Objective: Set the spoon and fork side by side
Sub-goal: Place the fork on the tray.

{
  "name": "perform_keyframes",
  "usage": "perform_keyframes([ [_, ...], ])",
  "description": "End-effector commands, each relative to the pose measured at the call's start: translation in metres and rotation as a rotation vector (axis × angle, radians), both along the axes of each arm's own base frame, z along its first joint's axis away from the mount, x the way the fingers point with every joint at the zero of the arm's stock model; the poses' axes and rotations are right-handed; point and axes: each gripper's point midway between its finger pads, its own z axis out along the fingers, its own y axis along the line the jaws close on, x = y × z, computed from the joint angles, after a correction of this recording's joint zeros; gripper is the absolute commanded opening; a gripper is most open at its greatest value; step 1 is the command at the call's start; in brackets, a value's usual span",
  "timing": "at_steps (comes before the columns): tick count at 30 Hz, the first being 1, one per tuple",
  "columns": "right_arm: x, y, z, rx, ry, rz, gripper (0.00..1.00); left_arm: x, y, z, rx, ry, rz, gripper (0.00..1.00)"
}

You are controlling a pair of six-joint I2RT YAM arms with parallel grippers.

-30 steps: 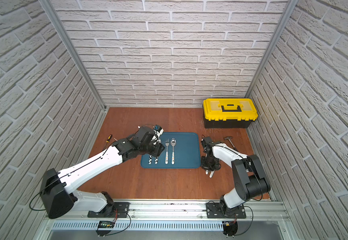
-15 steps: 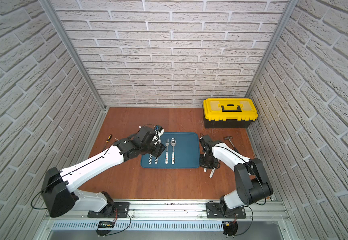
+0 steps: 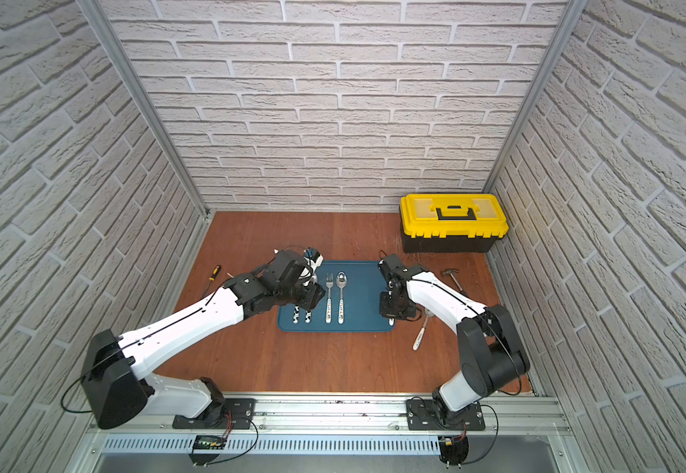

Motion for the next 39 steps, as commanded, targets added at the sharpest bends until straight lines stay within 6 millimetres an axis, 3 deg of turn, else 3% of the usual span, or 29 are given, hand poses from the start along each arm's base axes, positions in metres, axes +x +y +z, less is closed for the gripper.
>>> perform_keyframes([
  [1,0.015,0.024,0.004,0.032,-0.019,0.021,0.08,0.002,0.007,0.01,-0.007,-0.039,0.012,0.52],
  [7,0.032,0.052,-0.006,0.056,0.0,0.056,0.09,0.0,0.012,0.01,-0.001,-0.037,0.015,0.52],
  [17,0.033,0.08,-0.024,0.088,0.032,0.087,0.1,-0.001,0.018,0.006,0.008,-0.03,0.022,0.52],
  [29,0.04,0.096,-0.026,0.096,0.028,0.094,0.12,-0.003,0.018,0.006,0.002,-0.028,0.019,0.52],
  [39,0.037,0.097,-0.031,0.086,0.042,0.085,0.12,-0.004,0.02,0.006,0.008,-0.028,0.021,0.52],
])
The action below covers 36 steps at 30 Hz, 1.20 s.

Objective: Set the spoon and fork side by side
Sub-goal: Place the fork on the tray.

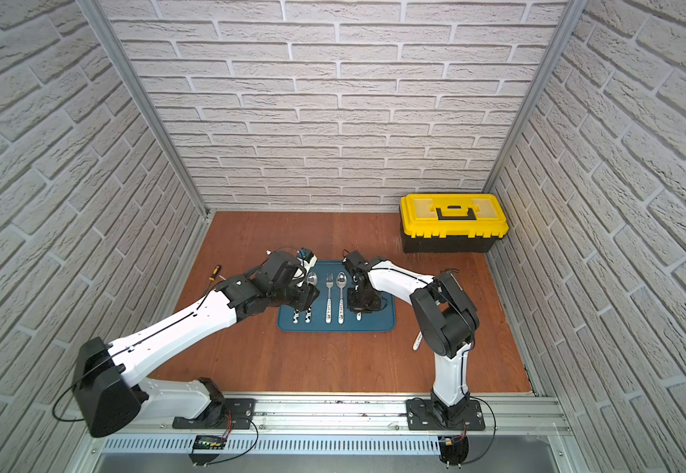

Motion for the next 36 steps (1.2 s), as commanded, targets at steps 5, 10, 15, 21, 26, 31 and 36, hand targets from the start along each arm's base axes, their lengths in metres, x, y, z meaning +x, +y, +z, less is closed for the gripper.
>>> perform_keyframes([
  [5,-0.004,0.002,0.0,0.004,-0.003,-0.016,0.13,0.001,0.003,0.003,-0.002,-0.022,-0.002,0.52],
  [10,-0.005,0.003,0.0,0.006,-0.005,-0.025,0.14,0.0,0.003,0.001,-0.003,-0.015,-0.002,0.52],
  [15,-0.004,0.0,0.004,-0.01,-0.008,-0.021,0.19,0.0,0.003,0.001,-0.002,-0.017,-0.004,0.52],
  [21,-0.008,0.0,0.002,-0.002,-0.001,-0.025,0.2,0.0,0.003,0.001,-0.002,-0.016,-0.004,0.52],
  [26,-0.01,-0.002,0.0,-0.008,-0.001,-0.029,0.2,0.0,0.002,0.001,-0.003,-0.013,-0.005,0.52],
  [31,-0.008,-0.003,0.005,-0.016,-0.014,-0.025,0.3,0.0,0.002,0.001,-0.003,-0.014,-0.005,0.53],
  [36,-0.001,-0.008,0.02,-0.035,-0.062,-0.034,0.36,0.001,0.004,0.001,0.001,-0.016,0.003,0.54],
])
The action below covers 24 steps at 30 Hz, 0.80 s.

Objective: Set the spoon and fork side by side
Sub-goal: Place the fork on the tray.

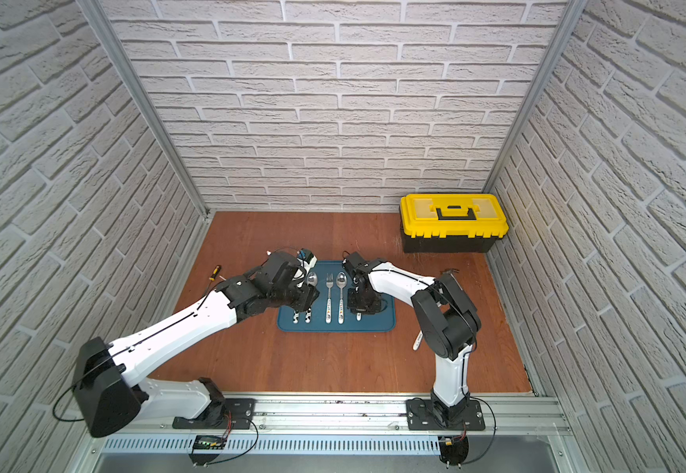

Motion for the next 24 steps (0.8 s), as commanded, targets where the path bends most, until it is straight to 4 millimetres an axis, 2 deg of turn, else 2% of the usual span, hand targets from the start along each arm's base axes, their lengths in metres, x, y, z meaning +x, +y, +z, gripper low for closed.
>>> perform_keyframes([
  [1,0.002,-0.004,0.021,-0.015,-0.051,-0.007,0.37,0.001,0.003,0.005,-0.004,-0.022,0.001,0.54],
  [7,0.003,-0.006,0.036,-0.012,-0.081,-0.012,0.42,0.001,0.004,0.005,-0.005,-0.022,0.002,0.54],
  [11,0.003,-0.017,0.061,-0.033,-0.138,-0.033,0.43,0.0,0.005,0.008,-0.007,-0.032,0.004,0.54],
  [14,0.0,-0.055,0.084,-0.136,-0.19,-0.099,0.44,0.001,0.006,0.012,-0.011,-0.047,0.009,0.55],
  [16,-0.01,-0.086,0.089,-0.179,-0.185,-0.175,0.44,0.001,0.008,0.015,-0.012,-0.056,0.014,0.55],
  [20,-0.043,-0.142,0.094,-0.218,-0.188,-0.33,0.45,0.001,0.009,0.018,-0.018,-0.06,0.023,0.55],
  [22,-0.06,-0.162,0.093,-0.235,-0.179,-0.391,0.46,0.001,0.01,0.019,-0.02,-0.06,0.024,0.55],
  [24,-0.076,-0.174,0.089,-0.245,-0.158,-0.424,0.47,0.001,0.011,0.02,-0.022,-0.06,0.025,0.55],
])
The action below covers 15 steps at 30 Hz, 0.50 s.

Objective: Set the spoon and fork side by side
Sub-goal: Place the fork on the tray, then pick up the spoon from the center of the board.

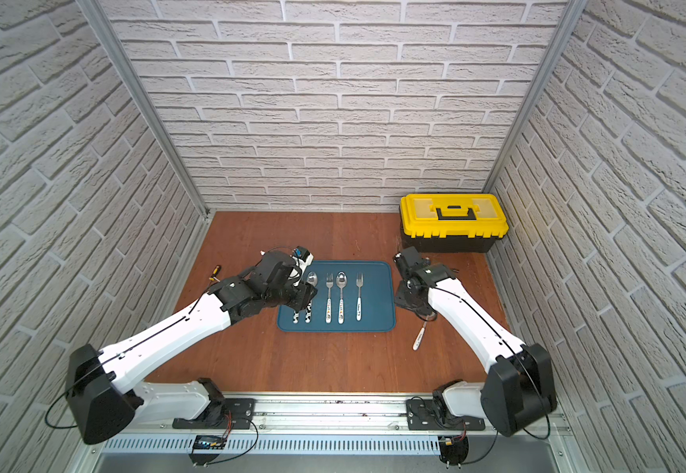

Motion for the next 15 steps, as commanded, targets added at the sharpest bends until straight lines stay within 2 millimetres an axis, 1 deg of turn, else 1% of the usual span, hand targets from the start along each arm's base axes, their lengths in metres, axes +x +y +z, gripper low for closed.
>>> perform_keyframes([
  [1,-0.037,-0.022,-0.012,-0.05,0.086,-0.067,0.47,0.001,0.005,0.005,-0.006,-0.018,0.008,0.55],
  [6,-0.061,-0.024,-0.038,-0.031,0.181,-0.093,0.48,-0.001,0.001,0.003,-0.019,0.0,-0.007,0.55],
  [9,-0.07,-0.017,-0.058,0.02,0.216,-0.104,0.48,-0.002,0.0,0.0,-0.016,0.01,-0.011,0.55],
  [11,-0.073,-0.017,-0.067,0.026,0.23,-0.111,0.48,-0.003,0.0,-0.002,-0.015,0.017,-0.015,0.55],
  [15,-0.067,-0.013,-0.081,0.064,0.227,-0.107,0.46,-0.003,-0.001,-0.007,-0.013,0.03,-0.014,0.55],
])
